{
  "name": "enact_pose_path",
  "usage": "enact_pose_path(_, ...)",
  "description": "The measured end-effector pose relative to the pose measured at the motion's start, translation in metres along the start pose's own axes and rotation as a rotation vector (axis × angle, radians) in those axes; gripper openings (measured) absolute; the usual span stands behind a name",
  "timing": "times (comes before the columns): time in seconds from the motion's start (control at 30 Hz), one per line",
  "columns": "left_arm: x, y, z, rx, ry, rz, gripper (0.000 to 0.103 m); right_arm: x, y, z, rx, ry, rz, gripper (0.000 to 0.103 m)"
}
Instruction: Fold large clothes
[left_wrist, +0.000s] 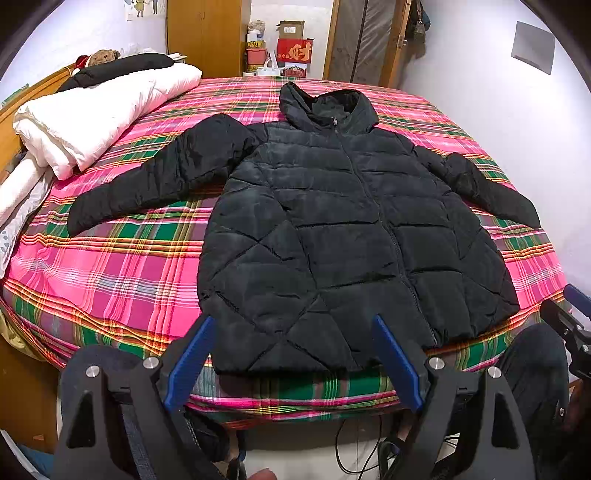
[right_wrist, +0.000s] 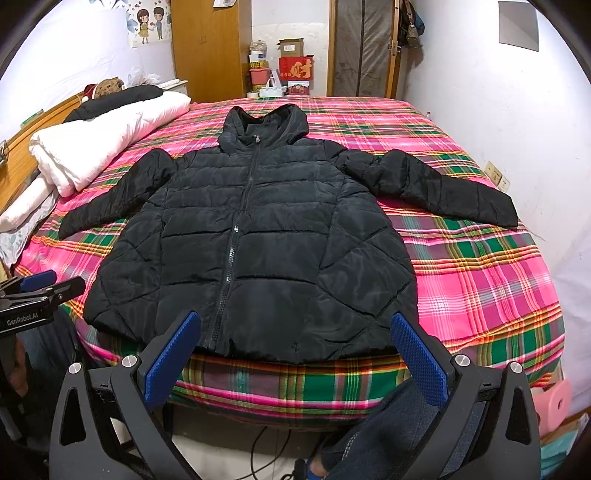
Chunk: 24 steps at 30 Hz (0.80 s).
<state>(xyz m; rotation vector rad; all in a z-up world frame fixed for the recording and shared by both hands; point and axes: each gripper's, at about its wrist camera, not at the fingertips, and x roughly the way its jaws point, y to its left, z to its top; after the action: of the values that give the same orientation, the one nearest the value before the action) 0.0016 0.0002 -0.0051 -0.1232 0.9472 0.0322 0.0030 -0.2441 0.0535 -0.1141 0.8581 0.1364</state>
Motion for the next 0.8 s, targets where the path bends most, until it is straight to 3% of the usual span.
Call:
enact_pose_path(0.47,0.014,0.007,0.001,-0.018,0.030,-0.035,0.087,0.014,0.007,0.002,-0.017,0.028,0.001,0.102)
enact_pose_path(0.63,0.028,0.023,0.009,-0.064,0.048,-0.074,0.087,0.029,0.012,0.012,-0.016,0.036,0.021,0.102)
enact_pose_path(0.8,0.046,0.050,0.027,-0.101,0.028,-0.039,0.087,0.053,0.029,0.028,-0.060,0.051,0.051,0.102)
